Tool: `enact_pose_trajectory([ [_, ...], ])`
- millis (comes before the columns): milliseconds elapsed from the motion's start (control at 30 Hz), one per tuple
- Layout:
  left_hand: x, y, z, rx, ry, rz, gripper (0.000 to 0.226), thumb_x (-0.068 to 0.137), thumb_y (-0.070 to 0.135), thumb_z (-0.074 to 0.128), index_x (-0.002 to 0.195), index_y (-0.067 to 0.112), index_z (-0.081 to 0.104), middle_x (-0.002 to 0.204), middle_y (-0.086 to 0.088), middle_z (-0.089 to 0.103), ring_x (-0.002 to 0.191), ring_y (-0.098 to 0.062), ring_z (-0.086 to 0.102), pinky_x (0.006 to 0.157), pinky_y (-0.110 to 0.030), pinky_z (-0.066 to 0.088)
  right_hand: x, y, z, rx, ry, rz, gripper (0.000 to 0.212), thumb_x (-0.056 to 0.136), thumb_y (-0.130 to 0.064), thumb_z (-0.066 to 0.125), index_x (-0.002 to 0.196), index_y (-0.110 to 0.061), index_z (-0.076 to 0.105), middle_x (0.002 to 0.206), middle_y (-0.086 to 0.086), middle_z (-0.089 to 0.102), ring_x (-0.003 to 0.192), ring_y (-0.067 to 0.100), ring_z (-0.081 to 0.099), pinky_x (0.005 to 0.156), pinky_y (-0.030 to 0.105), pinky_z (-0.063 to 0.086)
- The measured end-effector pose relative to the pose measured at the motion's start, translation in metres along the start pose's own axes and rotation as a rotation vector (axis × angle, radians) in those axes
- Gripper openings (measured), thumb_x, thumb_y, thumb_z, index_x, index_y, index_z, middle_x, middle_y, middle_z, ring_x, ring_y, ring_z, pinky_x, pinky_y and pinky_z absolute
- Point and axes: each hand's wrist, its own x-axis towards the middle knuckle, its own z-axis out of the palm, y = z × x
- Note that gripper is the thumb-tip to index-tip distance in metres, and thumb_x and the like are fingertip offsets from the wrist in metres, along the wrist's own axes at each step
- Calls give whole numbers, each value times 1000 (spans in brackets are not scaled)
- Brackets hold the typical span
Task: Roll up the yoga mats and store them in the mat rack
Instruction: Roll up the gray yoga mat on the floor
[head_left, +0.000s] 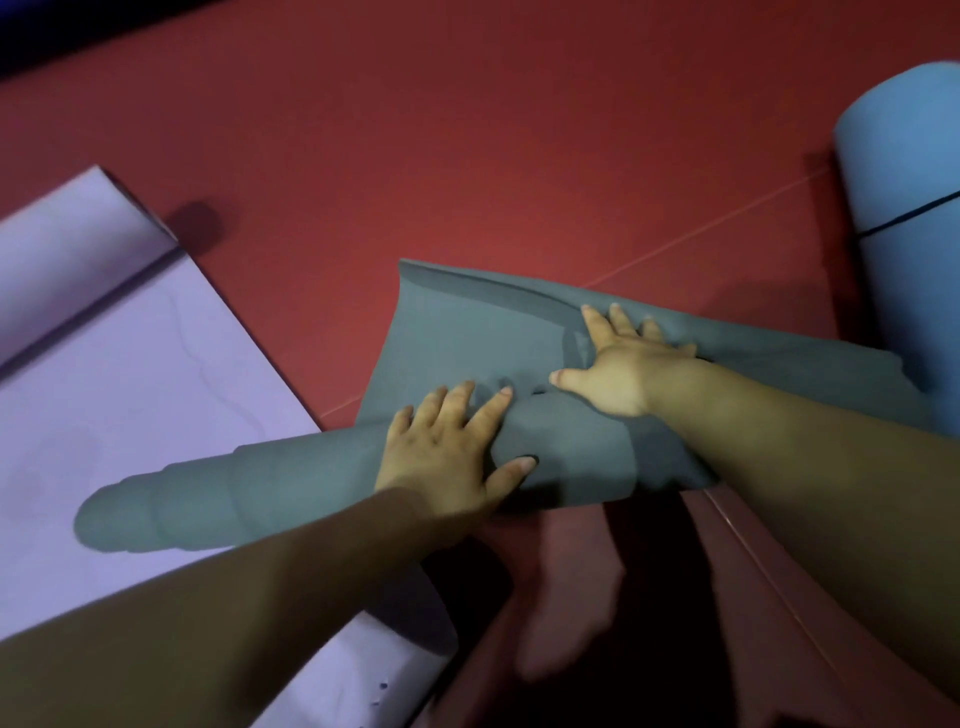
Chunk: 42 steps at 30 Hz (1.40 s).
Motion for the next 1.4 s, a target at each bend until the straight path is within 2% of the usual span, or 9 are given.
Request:
enact_pose_trajectory([
  [133, -21, 8, 14, 16, 136, 49, 82, 87, 83, 25, 155, 38, 35, 152, -9, 50, 135, -38, 51, 106, -56, 40, 13, 2, -4, -12, 66, 20, 100, 89, -72, 47, 160, -35, -14, 168, -9, -21, 155, 31, -16, 120, 66, 2],
  [267, -25, 8, 21, 33, 180, 61, 78, 88, 78, 34, 152, 34, 42, 147, -11, 55, 128, -39, 56, 102, -57, 45, 15, 3, 3, -56, 178, 43, 99, 88, -71, 48, 160, -35, -9, 169, -6, -13, 154, 38, -6, 120, 56, 12],
  [367, -17, 7, 17, 38, 115, 9, 80, 88, 83, 21, 156, 41, 30, 156, -9, 46, 139, -38, 45, 109, -57, 36, 13, -1, 0, -101, 295, 107, 91, 89, -69, 49, 161, -38, 2, 152, 9, 18, 134, 38, 25, 106, 48, 29],
  [467, -13, 6, 13, 33, 72, -4, 86, 82, 86, 6, 159, 47, 7, 166, -3, 25, 151, -33, 23, 118, -54, 21, 15, -4, -2, -31, 269, 142, 87, 92, -61, 50, 160, -39, 1, 141, 13, 26, 128, 39, 33, 102, 50, 33],
  [567, -11, 6, 9, 25, 63, -7, 88, 79, 86, 1, 158, 48, -1, 168, -1, 17, 154, -31, 15, 120, -52, 17, 21, -3, -3, 4, 199, 154, 92, 92, -64, 49, 158, -43, -12, 164, 14, 6, 147, 49, 11, 116, 64, 18],
  [667, -6, 4, 6, 10, 58, -18, 89, 78, 86, 0, 158, 48, -1, 169, -1, 15, 154, -31, 13, 121, -52, 17, 26, 0, -5, 28, 182, 140, 99, 91, -69, 47, 155, -42, -23, 169, 11, -11, 152, 48, -11, 120, 66, 0],
  [833, 7, 0, 0, -6, 82, -43, 91, 75, 87, -6, 157, 47, -13, 171, -3, 1, 156, -31, 0, 124, -55, 7, 17, -1, -8, 61, 234, 121, 101, 90, -72, 46, 154, -41, -26, 169, 14, -6, 152, 46, -10, 121, 65, -3],
  [1100, 50, -16, -19, 5, 140, -106, 93, 81, 88, 4, 155, 39, -26, 169, -7, -19, 154, -34, -20, 122, -59, -10, -15, 8, 3, 115, 387, 40, 103, 85, -77, 43, 156, -36, -19, 168, 14, 10, 155, 40, 1, 122, 63, 0],
  [1400, 81, -22, -38, 129, 119, -33, 89, 84, 82, 2, 158, 36, -19, 170, -9, -15, 155, -32, -19, 122, -58, -10, -18, 13, 14, 84, 465, 8, 94, 88, -80, 32, 159, -34, -9, 170, 8, 0, 157, 27, 2, 123, 59, 8],
])
